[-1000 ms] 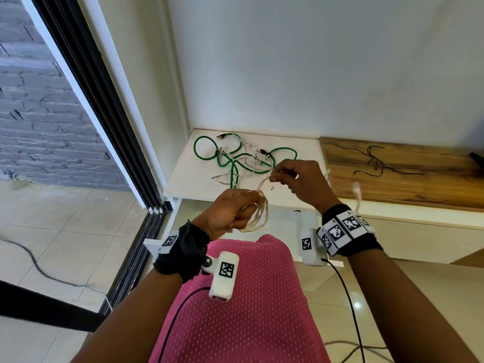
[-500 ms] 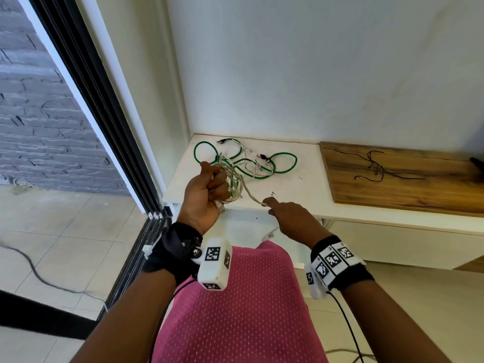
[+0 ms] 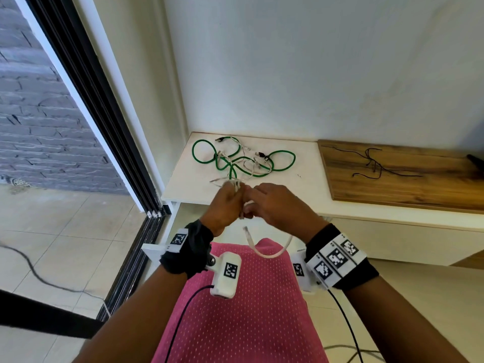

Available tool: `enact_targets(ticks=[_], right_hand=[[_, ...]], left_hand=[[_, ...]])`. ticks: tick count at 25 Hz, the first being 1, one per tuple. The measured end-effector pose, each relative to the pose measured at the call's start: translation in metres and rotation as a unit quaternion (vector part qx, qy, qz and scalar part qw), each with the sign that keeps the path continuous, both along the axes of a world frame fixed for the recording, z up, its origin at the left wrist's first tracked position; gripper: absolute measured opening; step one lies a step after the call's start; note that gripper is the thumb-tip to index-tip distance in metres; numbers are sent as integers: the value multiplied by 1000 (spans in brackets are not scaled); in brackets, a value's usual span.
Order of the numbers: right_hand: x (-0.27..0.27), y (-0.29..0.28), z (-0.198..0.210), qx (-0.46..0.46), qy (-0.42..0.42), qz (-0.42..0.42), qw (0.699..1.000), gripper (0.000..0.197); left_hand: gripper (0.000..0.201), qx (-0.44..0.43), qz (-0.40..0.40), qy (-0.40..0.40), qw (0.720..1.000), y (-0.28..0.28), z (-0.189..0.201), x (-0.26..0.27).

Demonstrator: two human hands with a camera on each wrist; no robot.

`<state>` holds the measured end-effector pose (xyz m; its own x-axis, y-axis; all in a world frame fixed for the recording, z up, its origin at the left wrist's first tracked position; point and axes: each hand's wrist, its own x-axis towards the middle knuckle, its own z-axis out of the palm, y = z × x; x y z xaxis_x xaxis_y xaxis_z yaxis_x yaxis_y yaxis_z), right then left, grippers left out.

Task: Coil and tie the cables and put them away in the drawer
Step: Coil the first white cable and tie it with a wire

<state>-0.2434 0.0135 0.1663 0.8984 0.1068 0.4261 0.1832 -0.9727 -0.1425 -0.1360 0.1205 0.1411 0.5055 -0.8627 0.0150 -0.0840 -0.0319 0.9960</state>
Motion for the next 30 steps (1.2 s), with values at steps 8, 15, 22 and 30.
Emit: enact_targets(ticks=[8, 15, 22, 30], right_hand=[[-19, -47, 21, 377, 74, -109, 917, 11], [-25, -58, -19, 561, -9, -140, 816, 17], [-30, -28, -55, 161, 128, -80, 975, 27], [-34, 11, -38, 338, -37, -49, 939, 12]], left_hand=[[51, 22, -80, 176, 981, 18, 4, -5], [36, -74, -2, 330, 941, 23, -3, 1], [47, -165, 74, 412, 893, 24, -2, 13], [43, -172, 110, 400, 893, 17, -2, 13]])
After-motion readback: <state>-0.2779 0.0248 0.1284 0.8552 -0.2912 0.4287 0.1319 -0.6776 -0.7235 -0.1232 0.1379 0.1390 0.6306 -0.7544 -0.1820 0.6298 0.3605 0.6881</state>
